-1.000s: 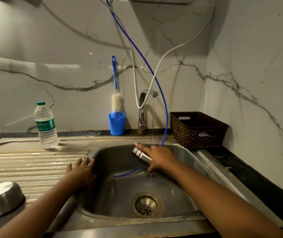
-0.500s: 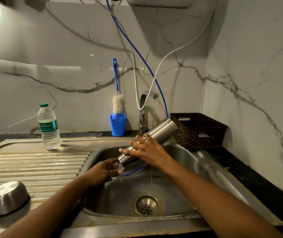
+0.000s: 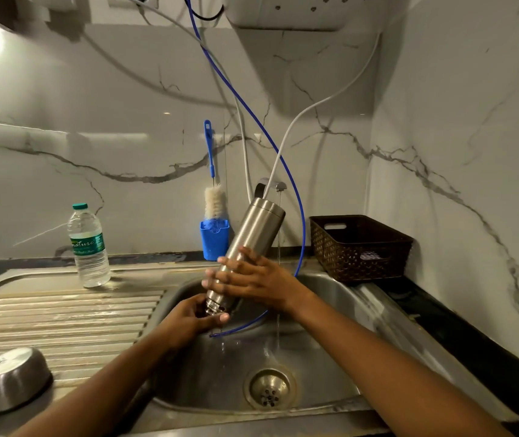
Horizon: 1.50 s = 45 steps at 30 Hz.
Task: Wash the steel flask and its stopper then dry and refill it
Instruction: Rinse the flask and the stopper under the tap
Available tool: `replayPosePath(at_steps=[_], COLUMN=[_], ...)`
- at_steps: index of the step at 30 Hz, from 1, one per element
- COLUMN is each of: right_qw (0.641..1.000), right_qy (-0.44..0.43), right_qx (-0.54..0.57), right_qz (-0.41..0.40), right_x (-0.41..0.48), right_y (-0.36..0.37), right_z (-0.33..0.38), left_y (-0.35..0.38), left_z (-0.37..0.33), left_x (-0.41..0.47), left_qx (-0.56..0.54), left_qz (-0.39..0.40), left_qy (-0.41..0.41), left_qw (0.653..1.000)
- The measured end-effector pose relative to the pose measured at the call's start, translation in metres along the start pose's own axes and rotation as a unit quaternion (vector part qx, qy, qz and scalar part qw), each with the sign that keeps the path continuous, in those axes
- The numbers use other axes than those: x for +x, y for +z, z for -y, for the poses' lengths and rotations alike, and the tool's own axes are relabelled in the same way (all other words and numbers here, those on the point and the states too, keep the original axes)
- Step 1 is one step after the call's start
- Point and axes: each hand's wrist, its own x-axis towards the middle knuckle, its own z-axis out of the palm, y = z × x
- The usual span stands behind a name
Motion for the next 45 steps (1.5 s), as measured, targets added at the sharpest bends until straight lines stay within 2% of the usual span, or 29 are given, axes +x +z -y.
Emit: replayPosePath(at_steps=[3,5,7,8,9,11,12,13,15,17,20,22,24,26,30,32,34,35,38,39,40,43,45], right_qw=[0.976,0.935,0.869,0.807,0.714,0.486,0.405,0.363,0.324,0.292,0.283,0.308,0.339,0.382,0.494,0.561,0.604,0.599,0.518,0.505,0.510,0.567,0.560], right_qy=[0.186,0.285,0.364,0.423,0.490,0.581,0.590,0.589,0.585,0.599,0.618,0.612,0.594,0.581,0.567,0.555,0.536,0.535,0.560,0.560,0.555,0.528,0.536], right_qx=[0.116,0.212,0.333,0.406,0.492,0.646,0.693,0.720,0.744,0.746,0.733,0.728,0.728,0.718,0.659,0.613,0.587,0.593,0.647,0.656,0.656,0.626,0.629], right_qz=[-0.007,-0.017,-0.047,-0.068,-0.088,-0.101,-0.084,-0.055,-0.017,-0.012,-0.020,-0.031,-0.041,-0.040,-0.016,-0.031,-0.059,-0.059,-0.005,-0.010,-0.034,-0.090,-0.059], right_x=[-0.004,-0.008,-0.008,-0.005,-0.002,0.000,0.000,0.001,0.000,0.001,0.001,0.002,0.008,0.016,0.034,0.040,0.042,0.040,0.031,0.028,0.028,0.032,0.034], right_y=[-0.003,-0.002,-0.008,-0.013,-0.018,-0.027,-0.028,-0.028,-0.026,-0.026,-0.029,-0.031,-0.039,-0.045,-0.057,-0.063,-0.063,-0.059,-0.050,-0.048,-0.047,-0.048,-0.046], right_z=[-0.013,-0.019,-0.022,-0.023,-0.024,-0.027,-0.027,-0.026,-0.022,-0.019,-0.019,-0.021,-0.025,-0.028,-0.027,-0.029,-0.029,-0.026,-0.010,-0.009,-0.010,-0.018,-0.012], left_y=[-0.004,-0.002,-0.001,-0.001,-0.001,0.000,0.000,0.002,0.004,0.006,0.013,0.021,0.025,0.028,0.036,0.037,0.036,0.035,0.034,0.033,0.031,0.026,0.027], left_z=[-0.001,-0.002,-0.001,0.001,0.003,0.005,0.006,0.006,0.008,0.008,0.006,0.001,-0.003,-0.012,-0.038,-0.046,-0.046,-0.044,-0.032,-0.029,-0.030,-0.035,-0.036], left_x=[0.001,0.000,0.001,0.001,0.002,0.001,0.001,0.000,0.000,0.000,-0.002,-0.003,-0.002,0.001,-0.001,0.003,0.008,0.008,0.004,0.004,0.005,0.010,0.008], left_qx=[-0.027,-0.047,-0.066,-0.074,-0.081,-0.081,-0.071,-0.058,-0.025,0.007,0.060,0.084,0.062,0.044,0.138,0.137,0.115,0.119,0.221,0.245,0.246,0.184,0.196], left_qz=[-0.006,-0.001,0.005,0.007,0.009,0.015,0.019,0.023,0.029,0.033,0.045,0.024,-0.034,-0.078,-0.102,-0.113,-0.133,-0.141,-0.125,-0.126,-0.132,-0.168,-0.159], left_qy=[0.007,0.012,0.005,-0.001,-0.009,-0.022,-0.028,-0.034,-0.040,-0.049,-0.072,-0.080,-0.057,-0.023,0.008,0.026,0.037,0.035,-0.014,-0.012,0.000,0.050,0.027], left_qw=[1.000,0.999,0.998,0.997,0.997,0.996,0.997,0.997,0.998,0.998,0.995,0.993,0.996,0.996,0.985,0.984,0.984,0.982,0.967,0.961,0.960,0.967,0.967])
